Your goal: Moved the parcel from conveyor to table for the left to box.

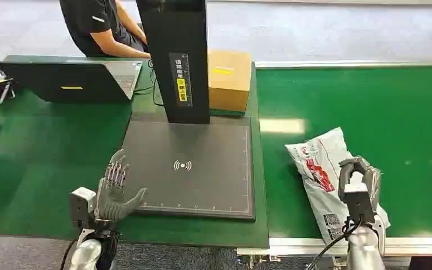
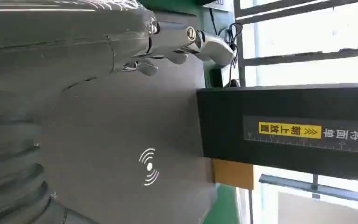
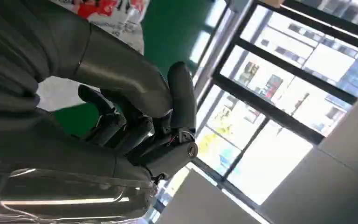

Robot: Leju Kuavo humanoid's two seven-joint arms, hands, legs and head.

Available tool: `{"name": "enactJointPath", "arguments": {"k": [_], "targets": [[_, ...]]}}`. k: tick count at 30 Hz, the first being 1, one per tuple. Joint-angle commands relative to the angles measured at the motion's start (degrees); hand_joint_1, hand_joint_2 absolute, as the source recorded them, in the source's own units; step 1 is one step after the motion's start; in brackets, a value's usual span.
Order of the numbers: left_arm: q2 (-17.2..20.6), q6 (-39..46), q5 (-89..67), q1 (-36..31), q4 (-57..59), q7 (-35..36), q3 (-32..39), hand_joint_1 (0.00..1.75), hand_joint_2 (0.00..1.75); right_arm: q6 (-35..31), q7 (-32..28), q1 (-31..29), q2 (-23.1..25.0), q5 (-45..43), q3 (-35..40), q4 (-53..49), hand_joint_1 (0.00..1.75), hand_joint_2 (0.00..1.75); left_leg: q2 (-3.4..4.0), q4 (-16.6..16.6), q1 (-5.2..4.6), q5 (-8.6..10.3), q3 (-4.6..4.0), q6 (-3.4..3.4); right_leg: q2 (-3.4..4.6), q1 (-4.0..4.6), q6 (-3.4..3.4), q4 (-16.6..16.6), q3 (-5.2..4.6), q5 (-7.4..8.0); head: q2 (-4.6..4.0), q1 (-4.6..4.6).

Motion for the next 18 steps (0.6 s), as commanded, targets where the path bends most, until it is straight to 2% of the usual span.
{"name": "enactJointPath", "arguments": {"k": [1,4,6,8,9,10,11,12,13,14,15,18], "targets": [[0.42,-0.24,0.06,-1.38,0.7,0.35,0.04,0.0,1.75,-0.79,-0.65,2.94,3.64,-0.62,-1.57,-9.92,1.75,1.75,-0.04,-0.05,-0.02,0.03,0.03,0.01,-0.05,-0.01,-0.05,-0.03,0.03,0.0,0.0,0.0],[0.48,-0.31,0.15,-1.39,0.74,0.42,-0.19,0.0,1.75,-3.09,-3.41,3.16,4.47,-3.03,-1.93,-11.76,1.75,1.75,0.0,-0.1,-0.02,0.06,0.08,0.02,-0.03,0.0,-0.08,-0.09,0.07,0.04,0.0,0.0],[0.56,-0.31,0.18,-1.47,0.88,0.46,-0.48,0.0,1.75,-5.47,-3.41,4.82,4.45,-5.21,-0.37,-16.54,1.75,1.75,-0.02,-0.07,-0.02,0.05,0.04,0.01,-0.05,-0.01,-0.07,-0.05,0.04,0.02,0.0,0.0],[0.72,-0.28,0.22,-1.55,1.02,0.46,-0.73,0.0,1.75,-4.12,-1.66,5.8,4.47,-4.99,0.55,-18.19,1.75,1.75,-0.06,-0.03,-0.04,0.03,0.0,0.01,-0.09,-0.04,-0.05,0.01,0.0,-0.02,0.0,0.0],[0.87,-0.22,0.3,-1.39,0.94,0.46,-0.76,0.0,1.75,-2.03,2.32,5.51,4.01,-3.6,1.15,-17.46,1.5,1.75,-0.05,-0.05,-0.04,0.02,0.02,0.0,-0.08,-0.04,-0.06,0.0,0.01,-0.03,0.0,0.0],[0.93,-0.11,0.27,-1.02,0.89,0.45,-0.56,0.0,1.75,0.32,8.64,4.71,3.54,0.15,1.62,-15.15,0.17,1.75,-0.04,-0.08,-0.04,0.02,0.07,0.01,-0.07,-0.03,-0.08,-0.04,0.06,-0.03,0.0,0.02],[0.86,-0.05,0.21,-0.93,0.95,0.45,-0.48,0.0,1.75,0.02,9.28,4.26,3.8,1.09,1.16,-14.09,0.0,1.75,0.04,-0.11,-0.03,0.01,0.1,0.01,0.01,-0.01,-0.07,-0.08,0.08,0.01,0.0,0.0],[0.74,-0.01,0.2,-0.83,1.09,0.47,-0.44,0.0,1.75,-0.45,10.73,3.88,3.76,2.7,0.78,-12.38,0.0,1.75,0.09,-0.04,-0.01,-0.01,0.06,0.01,0.08,0.0,-0.03,-0.04,0.04,0.02,0.0,0.02],[0.52,0.04,0.22,-0.63,1.17,0.46,-0.28,0.0,1.75,-2.28,16.76,3.61,3.42,9.98,0.33,-9.92,0.0,1.75,0.14,-0.12,-0.02,0.0,0.15,0.01,0.13,0.0,-0.06,-0.11,0.12,0.04,0.0,0.0],[0.44,0.03,0.21,-0.56,1.2,0.44,-0.25,0.0,1.75,-1.9,17.2,3.68,3.33,10.31,0.05,-9.01,0.0,1.75,0.13,-0.09,0.01,-0.03,0.13,-0.04,0.15,0.03,-0.04,-0.1,0.1,0.04,0.0,0.0],[0.26,0.02,0.01,-0.28,1.22,0.35,-0.19,0.0,1.75,-1.55,22.5,3.52,2.62,14.93,-1.37,-5.82,0.0,1.75,0.15,-0.12,0.0,-0.01,0.16,-0.03,0.17,0.03,-0.06,-0.13,0.12,0.06,0.0,0.0],[0.04,0.03,-0.37,-0.09,1.16,0.28,0.03,0.0,1.75,-1.47,24.27,3.0,2.11,18.29,-4.4,-1.76,0.0,1.75,0.01,-0.17,0.03,0.02,0.18,-0.02,0.0,0.04,-0.04,-0.22,0.22,0.06,0.0,0.02]]}}
